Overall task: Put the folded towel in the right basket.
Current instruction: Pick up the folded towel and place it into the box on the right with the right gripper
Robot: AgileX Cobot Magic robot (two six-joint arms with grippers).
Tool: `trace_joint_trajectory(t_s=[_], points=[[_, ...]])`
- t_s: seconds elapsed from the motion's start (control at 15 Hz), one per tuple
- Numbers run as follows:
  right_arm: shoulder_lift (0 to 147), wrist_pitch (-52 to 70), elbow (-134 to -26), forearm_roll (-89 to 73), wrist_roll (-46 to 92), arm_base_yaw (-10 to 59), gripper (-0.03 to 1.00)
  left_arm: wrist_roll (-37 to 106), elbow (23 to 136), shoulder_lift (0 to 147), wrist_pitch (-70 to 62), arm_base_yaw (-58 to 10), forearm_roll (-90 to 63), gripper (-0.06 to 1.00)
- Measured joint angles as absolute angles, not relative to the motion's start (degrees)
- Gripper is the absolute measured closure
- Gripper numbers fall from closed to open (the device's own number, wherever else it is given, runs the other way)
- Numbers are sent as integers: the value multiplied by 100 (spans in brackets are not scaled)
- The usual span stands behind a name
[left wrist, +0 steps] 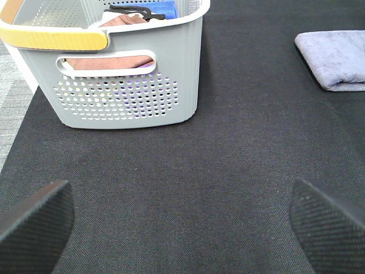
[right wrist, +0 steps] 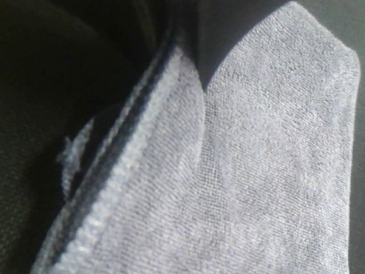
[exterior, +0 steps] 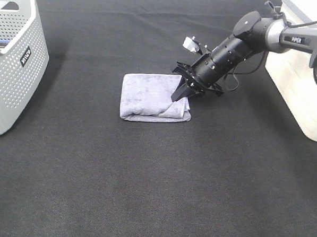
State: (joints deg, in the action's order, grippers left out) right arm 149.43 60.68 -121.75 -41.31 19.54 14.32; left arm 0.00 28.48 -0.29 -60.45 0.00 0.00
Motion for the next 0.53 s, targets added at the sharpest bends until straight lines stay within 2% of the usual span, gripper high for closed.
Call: trace_joint_trajectory(t_s=[0.53], points=[[12932,6016,-12164,-2384,1971,1432,88,0,2848,-29,-6045,0,0,-3]])
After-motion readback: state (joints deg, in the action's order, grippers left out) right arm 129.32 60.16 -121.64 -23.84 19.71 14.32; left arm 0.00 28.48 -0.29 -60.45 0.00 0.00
